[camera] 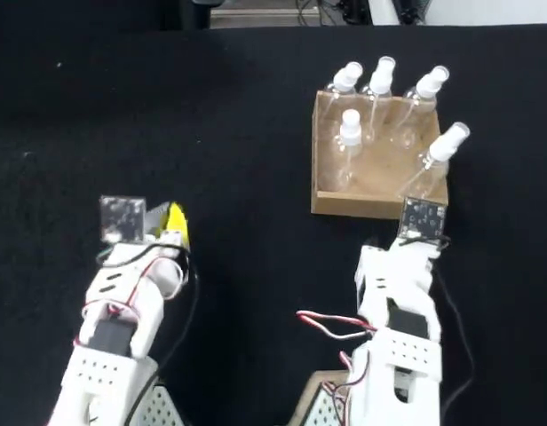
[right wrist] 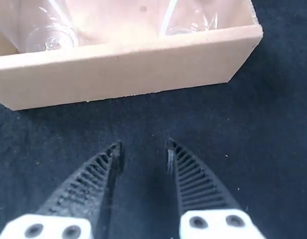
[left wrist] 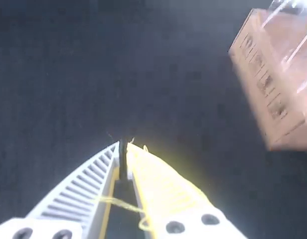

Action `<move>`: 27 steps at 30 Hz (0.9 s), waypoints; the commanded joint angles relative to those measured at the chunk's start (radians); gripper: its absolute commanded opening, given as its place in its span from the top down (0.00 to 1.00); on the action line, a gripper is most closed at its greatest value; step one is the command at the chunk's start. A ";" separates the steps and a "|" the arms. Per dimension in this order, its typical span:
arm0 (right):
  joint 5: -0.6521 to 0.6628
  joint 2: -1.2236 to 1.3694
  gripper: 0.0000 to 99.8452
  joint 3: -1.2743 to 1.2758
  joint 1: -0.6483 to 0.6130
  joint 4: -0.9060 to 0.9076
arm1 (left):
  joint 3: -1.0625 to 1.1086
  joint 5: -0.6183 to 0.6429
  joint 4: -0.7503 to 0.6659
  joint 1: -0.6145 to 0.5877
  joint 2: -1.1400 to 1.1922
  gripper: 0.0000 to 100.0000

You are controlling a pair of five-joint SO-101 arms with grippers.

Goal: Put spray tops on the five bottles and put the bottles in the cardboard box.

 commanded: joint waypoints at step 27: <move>0.000 -0.245 0.90 0.015 0.003 0.006 | 0.025 -0.292 0.945 -0.510 -0.313 0.97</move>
